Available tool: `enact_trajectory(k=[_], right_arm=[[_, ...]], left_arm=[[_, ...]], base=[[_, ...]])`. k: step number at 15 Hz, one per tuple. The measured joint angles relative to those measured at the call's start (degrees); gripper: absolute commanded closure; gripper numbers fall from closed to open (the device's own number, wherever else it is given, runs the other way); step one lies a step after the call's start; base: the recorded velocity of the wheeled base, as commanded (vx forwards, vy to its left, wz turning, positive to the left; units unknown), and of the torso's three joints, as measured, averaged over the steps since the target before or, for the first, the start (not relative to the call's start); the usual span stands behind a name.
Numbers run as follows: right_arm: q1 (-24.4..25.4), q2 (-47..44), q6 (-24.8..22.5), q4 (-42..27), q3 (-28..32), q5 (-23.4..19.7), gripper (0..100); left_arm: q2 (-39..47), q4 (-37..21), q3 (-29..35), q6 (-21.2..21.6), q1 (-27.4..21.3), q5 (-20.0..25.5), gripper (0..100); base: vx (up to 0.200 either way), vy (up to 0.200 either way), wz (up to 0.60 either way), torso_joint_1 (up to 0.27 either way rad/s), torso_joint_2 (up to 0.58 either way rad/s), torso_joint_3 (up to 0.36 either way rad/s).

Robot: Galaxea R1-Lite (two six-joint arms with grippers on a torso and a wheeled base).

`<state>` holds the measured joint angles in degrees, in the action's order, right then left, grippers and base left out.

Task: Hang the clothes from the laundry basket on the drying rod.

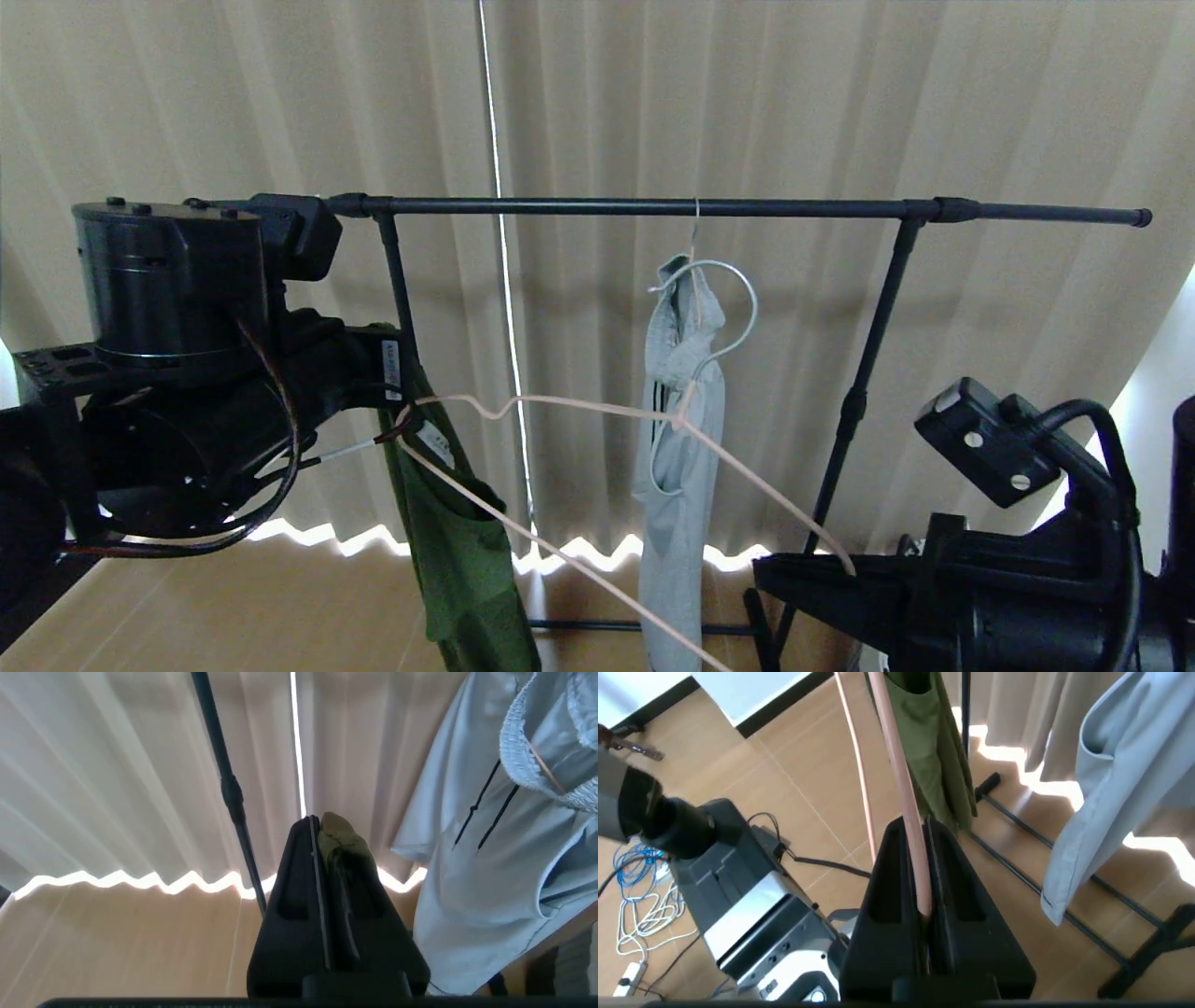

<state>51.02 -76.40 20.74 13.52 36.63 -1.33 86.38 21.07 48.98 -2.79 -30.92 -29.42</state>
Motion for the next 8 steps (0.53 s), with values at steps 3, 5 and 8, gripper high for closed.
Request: enact_trajectory(k=[3,5,8], right_arm=[[-1.0,-2.9,0.9,0.0,2.9,0.0,100],[-2.0,-4.3,1.0,0.0,4.3,0.1,100],[-3.0,-6.4,1.7,1.0,6.2,1.2,100]], left_arm=[[0.1,0.0,-0.4,0.0,-0.1,-1.5,100],[0.2,0.1,-0.5,0.0,-0.2,-2.0,100],[0.2,0.1,-0.6,0.0,-0.2,-2.1,100]], base=[[0.0,0.0,0.0,0.0,0.0,0.0],[0.0,0.0,0.0,0.0,0.0,0.0],[0.0,0.0,0.0,0.0,0.0,0.0]])
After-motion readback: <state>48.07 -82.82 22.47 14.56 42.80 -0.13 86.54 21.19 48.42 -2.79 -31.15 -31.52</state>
